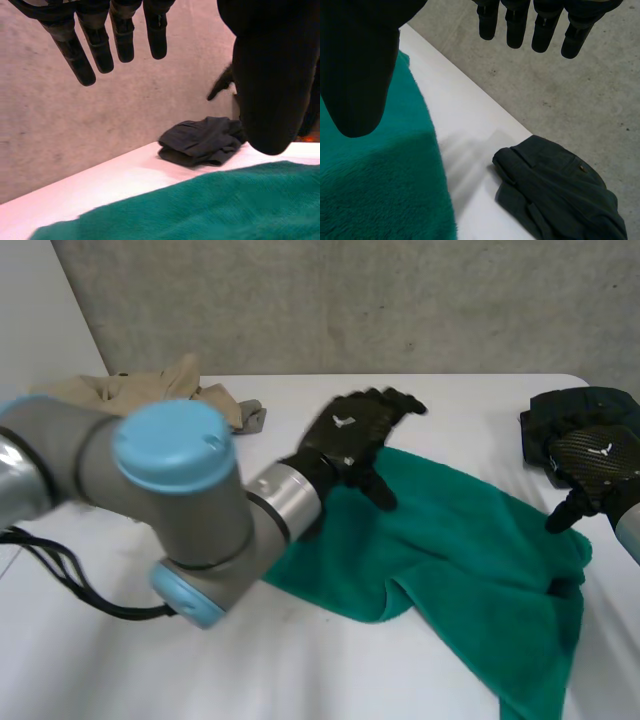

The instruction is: Fold the laundry.

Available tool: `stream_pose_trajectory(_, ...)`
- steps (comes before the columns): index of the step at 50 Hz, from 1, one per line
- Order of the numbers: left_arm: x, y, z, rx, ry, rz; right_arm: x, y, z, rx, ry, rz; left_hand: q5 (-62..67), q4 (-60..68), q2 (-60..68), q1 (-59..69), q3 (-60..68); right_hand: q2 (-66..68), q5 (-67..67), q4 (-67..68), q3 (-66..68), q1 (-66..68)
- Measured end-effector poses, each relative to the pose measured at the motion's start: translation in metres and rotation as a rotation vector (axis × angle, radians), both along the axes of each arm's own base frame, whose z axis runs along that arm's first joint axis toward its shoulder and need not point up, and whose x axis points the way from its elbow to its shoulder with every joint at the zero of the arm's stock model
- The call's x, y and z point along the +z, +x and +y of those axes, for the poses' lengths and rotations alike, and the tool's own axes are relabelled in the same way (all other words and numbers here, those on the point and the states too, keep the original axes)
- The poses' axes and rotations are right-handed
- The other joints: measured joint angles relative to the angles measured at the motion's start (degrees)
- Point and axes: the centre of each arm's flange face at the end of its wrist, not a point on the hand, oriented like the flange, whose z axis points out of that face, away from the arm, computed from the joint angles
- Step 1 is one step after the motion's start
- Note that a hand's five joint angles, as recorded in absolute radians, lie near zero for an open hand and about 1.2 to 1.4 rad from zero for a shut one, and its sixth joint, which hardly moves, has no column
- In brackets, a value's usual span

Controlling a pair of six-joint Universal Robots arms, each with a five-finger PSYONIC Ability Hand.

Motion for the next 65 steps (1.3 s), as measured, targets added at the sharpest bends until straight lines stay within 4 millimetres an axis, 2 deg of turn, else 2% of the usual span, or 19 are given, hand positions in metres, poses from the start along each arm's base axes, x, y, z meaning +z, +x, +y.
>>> stream_pose_trajectory(1, 0.000, 0.000, 0.000, 0.000, 0.000, 0.000, 0.000, 0.000, 0.000, 0.000, 0.000, 0.000, 0.0, 0.0, 0.0, 0.0, 0.0, 0.0, 0.0, 0.0, 0.0, 0.0)
stream_pose_trajectory(3, 0.014, 0.019, -0.008, 0.047, -0.004, -0.012, 0.002, 0.001, 0.004, 0.003, 0.019, 0.000, -0.1, 0.0, 0.0, 0.0, -0.1, 0.0, 0.0, 0.0, 0.0, 0.0)
stream_pose_trajectory(6, 0.021, 0.042, -0.014, 0.100, -0.001, -0.038, 0.007, 0.003, 0.012, 0.007, 0.052, -0.004, -0.1, 0.0, 0.0, 0.0, -0.1, 0.0, 0.0, 0.0, 0.0, 0.0)
stream_pose_trajectory(10, 0.016, 0.070, -0.019, 0.165, 0.007, -0.101, 0.015, 0.006, 0.029, 0.018, 0.138, -0.024, -0.1, 0.0, 0.0, 0.0, -0.1, 0.0, 0.0, 0.0, 0.0, 0.0)
stream_pose_trajectory(11, 0.016, 0.070, -0.019, 0.165, 0.007, -0.101, 0.015, 0.006, 0.029, 0.018, 0.138, -0.024, -0.1, 0.0, 0.0, 0.0, -0.1, 0.0, 0.0, 0.0, 0.0, 0.0)
stream_pose_trajectory(18, -0.027, 0.108, -0.023, 0.219, -0.006, -0.322, 0.010, 0.029, 0.074, 0.124, 0.347, -0.014, 1.0, 0.6, 0.3, 0.3, 0.3, 0.0, 0.0, 0.0, 0.0, 0.0)
stream_pose_trajectory(20, -0.036, 0.112, -0.023, 0.219, -0.014, -0.371, 0.004, 0.037, 0.083, 0.163, 0.376, 0.002, 3.7, 3.0, 2.4, 2.0, 2.3, 0.0, 0.0, 0.0, 0.0, 0.0)
stream_pose_trajectory(22, -0.054, 0.119, -0.022, 0.204, -0.031, -0.465, -0.005, 0.048, 0.095, 0.217, 0.400, 0.029, 6.1, 5.3, 4.6, 4.2, 4.6, 0.0, 0.0, 0.0, 0.0, 0.0)
stream_pose_trajectory(25, -0.072, 0.123, -0.023, 0.170, -0.044, -0.544, -0.018, 0.057, 0.101, 0.247, 0.404, 0.055, 8.2, 7.4, 6.8, 6.2, 6.8, 0.0, 0.0, 0.0, 0.0, 0.0)
stream_pose_trajectory(32, -0.104, 0.124, -0.031, 0.076, -0.045, -0.611, -0.045, 0.061, 0.099, 0.233, 0.394, 0.092, 8.9, 8.1, 7.2, 6.4, 7.2, 0.2, 0.3, 0.2, 0.2, 0.2)
stream_pose_trajectory(38, -0.114, 0.118, -0.041, 0.056, -0.045, -0.605, -0.058, 0.063, 0.098, 0.230, 0.391, 0.096, 10.4, 9.8, 9.1, 8.5, 9.2, 1.8, 2.1, 2.0, 2.1, 0.2)
stream_pose_trajectory(45, -0.118, 0.109, -0.052, 0.054, -0.063, -0.593, -0.062, 0.063, 0.098, 0.234, 0.385, 0.094, 14.4, 18.3, 17.7, 17.6, 17.6, 2.4, 3.4, 3.3, 3.4, 0.2)
stream_pose_trajectory(56, -0.118, 0.098, -0.063, 0.050, -0.097, -0.577, -0.062, 0.062, 0.098, 0.232, 0.383, 0.093, 14.5, 19.2, 18.5, 18.0, 18.3, 3.4, 3.9, 3.6, 3.7, 2.3)
stream_pose_trajectory(65, -0.116, 0.083, -0.071, 0.037, -0.139, -0.560, -0.064, 0.061, 0.096, 0.226, 0.388, 0.092, 20.7, 20.8, 20.3, 19.8, 20.0, 3.4, 3.9, 3.6, 3.7, 2.3)
